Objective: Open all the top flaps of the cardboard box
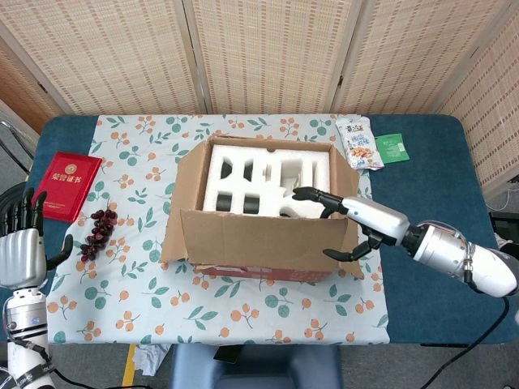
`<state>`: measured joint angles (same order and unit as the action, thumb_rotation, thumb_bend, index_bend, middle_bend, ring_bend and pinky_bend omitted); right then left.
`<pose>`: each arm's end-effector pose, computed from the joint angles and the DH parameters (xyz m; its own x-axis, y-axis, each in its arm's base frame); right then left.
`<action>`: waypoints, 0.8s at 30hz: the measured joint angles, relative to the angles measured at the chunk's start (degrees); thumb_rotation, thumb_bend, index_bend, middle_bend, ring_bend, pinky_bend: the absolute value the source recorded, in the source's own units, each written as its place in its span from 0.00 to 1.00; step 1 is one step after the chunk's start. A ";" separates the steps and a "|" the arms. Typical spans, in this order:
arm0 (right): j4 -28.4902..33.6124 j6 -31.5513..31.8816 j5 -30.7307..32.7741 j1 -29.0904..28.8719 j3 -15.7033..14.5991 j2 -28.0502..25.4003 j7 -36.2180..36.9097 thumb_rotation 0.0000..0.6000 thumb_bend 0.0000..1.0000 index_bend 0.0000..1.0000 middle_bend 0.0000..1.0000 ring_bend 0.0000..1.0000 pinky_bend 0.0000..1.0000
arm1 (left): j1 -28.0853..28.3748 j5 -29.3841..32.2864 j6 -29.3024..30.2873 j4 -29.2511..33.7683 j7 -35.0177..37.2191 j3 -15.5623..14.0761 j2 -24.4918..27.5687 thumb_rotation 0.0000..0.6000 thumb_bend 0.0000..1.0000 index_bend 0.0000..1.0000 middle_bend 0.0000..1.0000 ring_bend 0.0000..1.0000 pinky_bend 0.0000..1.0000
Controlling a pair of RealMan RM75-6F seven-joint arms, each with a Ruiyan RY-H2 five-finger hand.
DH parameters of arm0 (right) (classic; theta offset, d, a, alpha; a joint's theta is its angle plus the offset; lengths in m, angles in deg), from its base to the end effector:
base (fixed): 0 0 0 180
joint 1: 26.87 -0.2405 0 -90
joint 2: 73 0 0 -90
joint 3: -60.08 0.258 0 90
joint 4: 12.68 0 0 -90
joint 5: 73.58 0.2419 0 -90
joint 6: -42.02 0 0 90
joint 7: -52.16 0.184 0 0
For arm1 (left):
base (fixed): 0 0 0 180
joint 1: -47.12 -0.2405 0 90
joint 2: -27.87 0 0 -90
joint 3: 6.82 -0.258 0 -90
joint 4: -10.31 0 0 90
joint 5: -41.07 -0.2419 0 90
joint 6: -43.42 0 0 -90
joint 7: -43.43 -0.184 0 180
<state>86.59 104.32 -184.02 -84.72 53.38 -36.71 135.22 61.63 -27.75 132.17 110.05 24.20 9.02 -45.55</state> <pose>-0.0910 -0.3609 0.1656 0.0057 -0.7271 0.6865 -0.8277 -0.3887 -0.4048 -0.2573 0.3086 0.1320 0.3632 -0.2333 0.9020 0.9304 0.1409 -0.3382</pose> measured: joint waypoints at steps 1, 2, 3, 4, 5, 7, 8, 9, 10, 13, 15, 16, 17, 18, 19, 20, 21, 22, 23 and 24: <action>0.47 0.33 -0.92 0.10 -0.21 -0.34 0.33 1.00 0.43 0.00 0.00 0.00 0.31 | 0.12 0.05 -0.08 0.03 -0.16 0.01 -0.13 1.00 0.41 0.00 0.00 0.00 0.00; 1.05 0.75 -2.01 0.24 -0.49 -0.76 0.77 1.00 0.43 0.00 0.00 0.00 0.31 | 0.13 0.06 -0.08 0.04 -0.17 0.01 -0.14 1.00 0.41 0.00 0.00 0.00 0.00; 1.42 1.06 -2.62 0.34 -0.70 -1.04 1.10 1.00 0.43 0.00 0.00 0.00 0.31 | 0.16 0.07 -0.10 0.04 -0.22 0.01 -0.17 1.00 0.41 0.00 0.00 0.00 0.00; 1.65 1.32 -3.09 0.42 -0.86 -1.22 1.40 1.00 0.43 0.00 0.00 0.00 0.31 | 0.21 0.09 -0.13 0.06 -0.32 0.01 -0.23 1.00 0.41 0.00 0.00 0.00 0.00; 1.80 1.52 -3.72 0.49 -1.07 -1.34 1.65 1.00 0.43 0.00 0.00 0.00 0.31 | 0.26 0.09 -0.16 0.10 -0.42 0.01 -0.27 1.00 0.41 0.00 0.00 0.00 0.00; 2.17 1.98 -5.12 0.67 -1.47 -1.50 1.84 1.00 0.43 0.00 0.00 0.00 0.31 | 0.44 -0.10 -0.20 0.39 -0.84 -0.06 -0.38 1.00 0.41 0.00 0.00 0.00 0.00; 2.63 2.57 -6.44 0.92 -1.81 -1.72 1.66 1.00 0.43 0.00 0.00 0.00 0.31 | 0.51 -0.17 -0.22 0.58 -1.12 -0.11 -0.44 1.00 0.41 0.00 0.00 0.00 0.00; 3.10 3.07 -7.51 1.17 -2.08 -1.98 1.37 1.00 0.43 0.00 0.00 0.00 0.31 | 0.57 -0.19 -0.23 0.74 -1.43 -0.17 -0.50 1.00 0.41 0.00 0.00 0.00 0.00; 3.70 3.53 -8.53 1.44 -2.36 -2.31 0.92 1.00 0.43 0.00 0.00 0.00 0.31 | 0.66 -0.18 -0.26 0.91 -1.88 -0.25 -0.58 1.00 0.41 0.00 0.00 0.00 0.00; 6.27 4.36 -10.78 2.24 -3.06 -3.77 -1.33 1.00 0.43 0.00 0.00 0.00 0.32 | 0.99 -0.18 -0.32 1.30 -2.94 -0.30 -0.81 1.00 0.41 0.00 0.00 0.00 0.00; 8.10 4.82 -12.44 2.74 -3.50 -4.85 -2.65 1.00 0.43 0.00 0.00 0.00 0.32 | 1.15 -0.34 -0.18 1.54 -3.45 -0.33 -0.99 1.00 0.41 0.00 0.00 0.00 0.00; 8.77 5.01 -13.19 2.95 -3.69 -5.26 -3.11 1.00 0.43 0.00 0.00 0.00 0.32 | 1.21 -0.49 -0.01 1.74 -3.75 -0.36 -1.10 1.00 0.41 0.00 0.00 0.00 0.00; 9.46 5.15 -14.14 3.21 -3.94 -5.70 -3.68 1.00 0.43 0.00 0.00 0.00 0.33 | 1.23 -0.59 0.14 1.86 -3.97 -0.40 -1.17 1.00 0.41 0.00 0.00 0.00 0.00; 9.82 5.16 -14.80 3.38 -4.15 -5.93 -4.07 1.00 0.43 0.00 0.00 0.00 0.33 | 1.24 -0.69 0.28 1.96 -4.17 -0.44 -1.24 1.00 0.41 0.00 0.00 0.00 0.00; 10.09 5.04 -15.39 3.53 -4.38 -6.08 -4.41 1.00 0.43 0.00 0.00 0.00 0.33 | 1.24 -0.81 0.47 2.08 -4.41 -0.54 -1.34 1.00 0.41 0.00 0.00 0.00 0.00; 10.29 4.64 -15.88 3.69 -4.62 -6.17 -4.78 1.00 0.43 0.00 0.00 0.00 0.33 | 1.22 -0.89 0.56 2.15 -4.50 -0.62 -1.40 1.00 0.41 0.00 0.00 0.00 0.00; 10.34 4.24 -16.00 3.80 -4.74 -6.19 -5.14 1.00 0.43 0.00 0.00 0.00 0.33 | 1.20 -0.94 0.59 2.18 -4.55 -0.69 -1.43 1.00 0.41 0.00 0.00 0.00 0.00; 10.36 3.85 -15.95 3.94 -4.77 -6.19 -5.70 1.00 0.43 0.00 0.00 0.00 0.32 | 1.17 -1.04 0.62 2.19 -4.60 -0.79 -1.46 1.00 0.41 0.00 0.00 0.00 0.00; 10.39 3.32 -15.62 4.19 -4.72 -6.16 -6.86 1.00 0.43 0.00 0.00 0.00 0.32 | 1.16 -1.10 0.64 2.19 -4.61 -0.83 -1.47 1.00 0.41 0.00 0.00 0.00 0.00; 10.42 2.88 -15.19 4.47 -4.62 -6.10 -8.07 1.00 0.43 0.00 0.00 0.00 0.32 | 1.14 -1.21 0.66 2.20 -4.58 -0.90 -1.48 1.00 0.41 0.00 0.00 0.00 0.00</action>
<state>97.01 107.20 -199.21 -80.25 48.77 -42.81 127.15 62.77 -28.96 132.83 112.25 19.62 8.12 -47.03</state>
